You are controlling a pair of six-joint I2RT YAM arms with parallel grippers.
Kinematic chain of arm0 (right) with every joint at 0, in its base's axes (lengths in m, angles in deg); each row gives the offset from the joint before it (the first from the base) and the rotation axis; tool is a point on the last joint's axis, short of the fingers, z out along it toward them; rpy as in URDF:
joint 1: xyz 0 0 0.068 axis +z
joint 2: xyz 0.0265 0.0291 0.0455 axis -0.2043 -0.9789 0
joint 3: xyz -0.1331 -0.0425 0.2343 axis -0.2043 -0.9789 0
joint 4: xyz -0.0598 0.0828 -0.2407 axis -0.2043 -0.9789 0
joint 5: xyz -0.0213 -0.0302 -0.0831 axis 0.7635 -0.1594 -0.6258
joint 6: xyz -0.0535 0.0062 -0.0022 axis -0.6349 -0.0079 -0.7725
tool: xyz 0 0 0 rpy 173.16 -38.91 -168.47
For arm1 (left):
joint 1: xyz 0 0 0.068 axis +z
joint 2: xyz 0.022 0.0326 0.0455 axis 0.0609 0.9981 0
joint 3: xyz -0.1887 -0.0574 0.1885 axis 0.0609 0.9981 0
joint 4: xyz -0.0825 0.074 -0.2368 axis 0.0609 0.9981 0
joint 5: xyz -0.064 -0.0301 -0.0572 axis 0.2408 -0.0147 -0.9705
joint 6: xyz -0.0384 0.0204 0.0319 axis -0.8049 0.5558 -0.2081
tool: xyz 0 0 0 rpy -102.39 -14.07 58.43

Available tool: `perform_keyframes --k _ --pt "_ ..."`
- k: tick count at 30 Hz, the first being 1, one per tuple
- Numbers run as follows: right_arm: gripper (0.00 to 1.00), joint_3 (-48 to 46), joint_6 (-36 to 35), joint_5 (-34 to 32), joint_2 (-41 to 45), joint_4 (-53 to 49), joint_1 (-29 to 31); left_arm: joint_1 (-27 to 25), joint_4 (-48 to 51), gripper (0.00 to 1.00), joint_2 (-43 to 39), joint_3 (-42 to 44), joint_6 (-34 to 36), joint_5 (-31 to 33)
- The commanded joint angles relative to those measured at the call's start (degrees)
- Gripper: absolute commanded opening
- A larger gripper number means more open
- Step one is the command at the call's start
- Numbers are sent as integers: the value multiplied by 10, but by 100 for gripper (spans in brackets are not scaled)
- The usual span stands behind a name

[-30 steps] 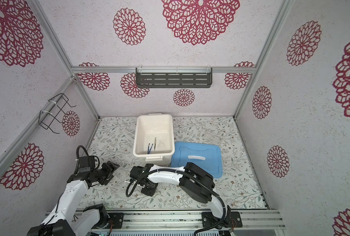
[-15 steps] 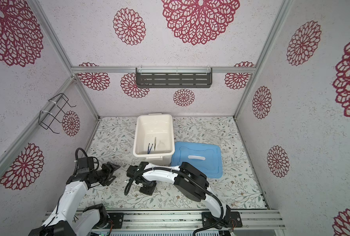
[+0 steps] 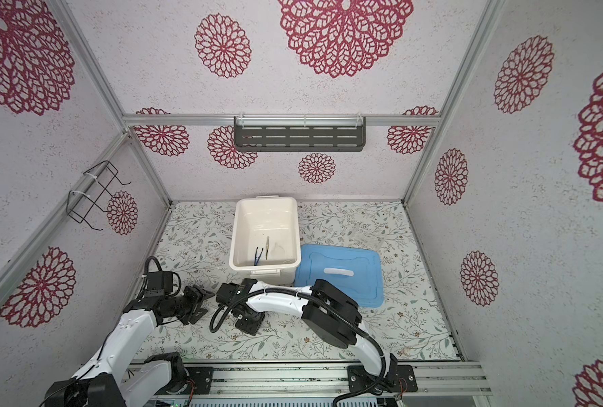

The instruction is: Organize the chemistry lab equipment

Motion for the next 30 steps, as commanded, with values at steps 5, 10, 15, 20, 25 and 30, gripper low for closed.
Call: perform_keyframes --k 5,10,15,20,25,30 --pt "2 15 12 -2 17 9 2 -21 1 64 27 -9 -11 28" --pt "2 9 13 -10 20 27 2 -23 -20 64 58 -8 -7 27" --pt "2 3 13 -16 25 45 4 -25 -26 64 90 -9 -5 36" --pt "2 0 15 -27 29 61 6 -29 -54 54 99 -4 -26 51" --pt "2 -9 15 -32 35 70 10 -36 -63 37 106 -7 -32 60" --pt "2 -16 17 -34 41 76 12 -38 -61 11 106 -11 -31 62"
